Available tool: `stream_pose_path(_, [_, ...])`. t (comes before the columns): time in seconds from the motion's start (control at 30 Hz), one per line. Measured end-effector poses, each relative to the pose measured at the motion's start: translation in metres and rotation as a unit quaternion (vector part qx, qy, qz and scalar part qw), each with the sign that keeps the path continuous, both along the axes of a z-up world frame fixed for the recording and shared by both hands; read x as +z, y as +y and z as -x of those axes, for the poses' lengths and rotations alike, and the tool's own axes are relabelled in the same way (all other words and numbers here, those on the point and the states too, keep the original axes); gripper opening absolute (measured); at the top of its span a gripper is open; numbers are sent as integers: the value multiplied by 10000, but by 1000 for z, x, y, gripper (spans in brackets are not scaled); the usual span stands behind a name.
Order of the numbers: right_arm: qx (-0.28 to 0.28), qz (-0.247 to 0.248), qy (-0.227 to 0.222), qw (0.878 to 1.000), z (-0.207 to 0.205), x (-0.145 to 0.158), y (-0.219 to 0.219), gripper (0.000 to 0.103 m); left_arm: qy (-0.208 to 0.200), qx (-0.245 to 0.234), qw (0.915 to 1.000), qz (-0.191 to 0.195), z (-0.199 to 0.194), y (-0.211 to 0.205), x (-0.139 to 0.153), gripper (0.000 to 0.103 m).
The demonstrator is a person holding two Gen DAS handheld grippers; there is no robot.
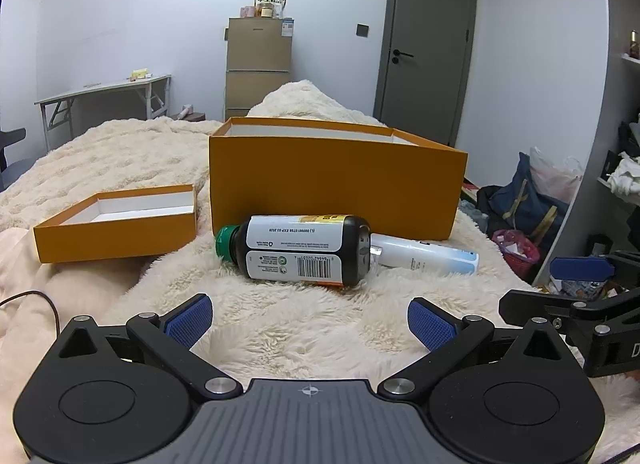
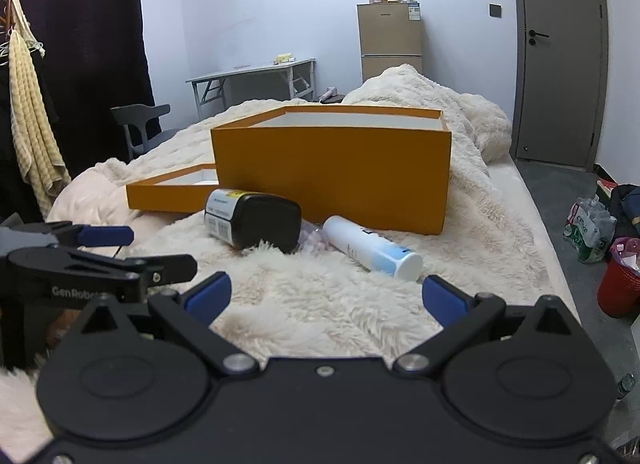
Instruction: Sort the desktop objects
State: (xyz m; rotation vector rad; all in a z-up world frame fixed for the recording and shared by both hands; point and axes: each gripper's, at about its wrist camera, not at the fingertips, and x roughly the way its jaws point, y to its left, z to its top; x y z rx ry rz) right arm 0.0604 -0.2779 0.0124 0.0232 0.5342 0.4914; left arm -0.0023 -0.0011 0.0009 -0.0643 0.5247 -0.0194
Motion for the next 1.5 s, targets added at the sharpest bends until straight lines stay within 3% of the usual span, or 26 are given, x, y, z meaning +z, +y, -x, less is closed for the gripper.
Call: stream_pose_path(1.5, [84, 110, -5, 9999, 1, -2, 10, 103, 77, -218, 9997, 128, -2, 1, -1, 103])
